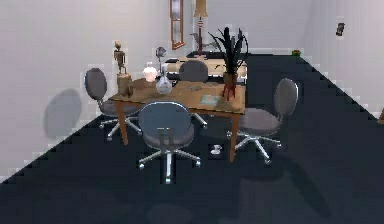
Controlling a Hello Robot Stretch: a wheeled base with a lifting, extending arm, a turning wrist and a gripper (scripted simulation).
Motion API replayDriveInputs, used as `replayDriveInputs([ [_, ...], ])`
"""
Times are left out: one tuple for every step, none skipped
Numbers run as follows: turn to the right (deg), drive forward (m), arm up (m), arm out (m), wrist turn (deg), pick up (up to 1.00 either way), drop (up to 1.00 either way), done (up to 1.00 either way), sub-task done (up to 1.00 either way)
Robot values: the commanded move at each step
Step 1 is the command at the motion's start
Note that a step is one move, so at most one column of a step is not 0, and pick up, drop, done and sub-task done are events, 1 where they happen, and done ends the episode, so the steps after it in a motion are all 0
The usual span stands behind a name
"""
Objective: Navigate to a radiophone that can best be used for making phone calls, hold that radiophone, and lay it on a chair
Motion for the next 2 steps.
replayDriveInputs([
  [0.0,0.00,0.00,-0.38,0.0,0.00,0.00,0.00,0.00],
  [-45.0,0.00,0.00,0.00,0.0,0.00,0.00,0.00,0.00],
])
